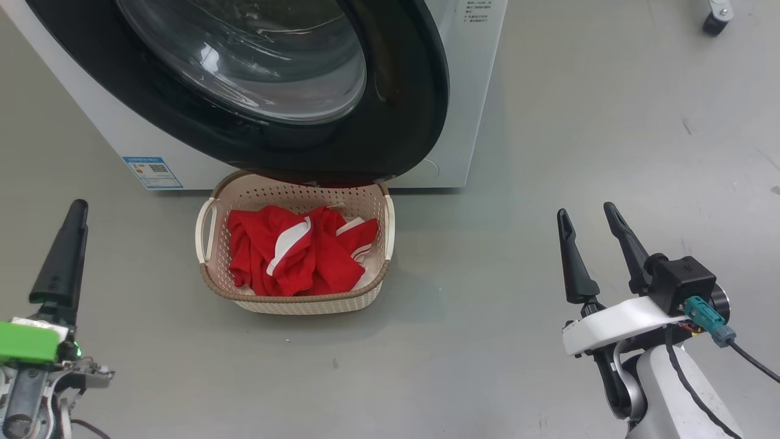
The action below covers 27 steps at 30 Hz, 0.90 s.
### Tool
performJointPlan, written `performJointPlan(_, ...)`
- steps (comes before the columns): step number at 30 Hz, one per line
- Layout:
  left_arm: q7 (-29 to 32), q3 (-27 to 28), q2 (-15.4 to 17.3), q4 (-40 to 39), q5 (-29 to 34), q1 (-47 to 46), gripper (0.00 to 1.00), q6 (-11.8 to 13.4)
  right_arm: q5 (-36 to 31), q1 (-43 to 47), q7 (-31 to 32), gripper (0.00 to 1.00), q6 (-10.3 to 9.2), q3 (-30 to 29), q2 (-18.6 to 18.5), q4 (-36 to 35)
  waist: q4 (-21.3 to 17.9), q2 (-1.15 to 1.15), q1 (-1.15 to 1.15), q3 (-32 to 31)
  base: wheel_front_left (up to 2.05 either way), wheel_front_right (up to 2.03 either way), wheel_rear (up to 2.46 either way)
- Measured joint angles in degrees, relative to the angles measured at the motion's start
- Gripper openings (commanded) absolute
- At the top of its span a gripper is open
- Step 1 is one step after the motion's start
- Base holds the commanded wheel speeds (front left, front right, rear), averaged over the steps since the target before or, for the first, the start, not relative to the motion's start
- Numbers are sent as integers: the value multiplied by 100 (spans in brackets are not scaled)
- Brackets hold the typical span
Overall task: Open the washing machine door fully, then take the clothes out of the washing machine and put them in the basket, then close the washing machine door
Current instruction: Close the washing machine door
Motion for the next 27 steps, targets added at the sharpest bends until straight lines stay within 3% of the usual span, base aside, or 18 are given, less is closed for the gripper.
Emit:
performJointPlan(5,-602,-363,57,-398,1303,148,100,0,-1,69,0,100,15,-31,4,7,-24,0,0,-147,0,0,0)
performJointPlan(14,-1569,-1048,662,-475,3939,753,100,-4,-46,226,0,100,40,-105,2,63,-59,0,0,-410,0,0,0)
performJointPlan(20,-1958,-1365,735,-314,4957,1076,100,10,-64,416,1,100,51,-140,-3,113,-72,0,0,-600,0,0,0)
performJointPlan(27,-2242,-1641,721,-108,5686,1461,100,332,-93,676,1,100,52,-140,2,207,-92,0,0,-829,0,0,0)
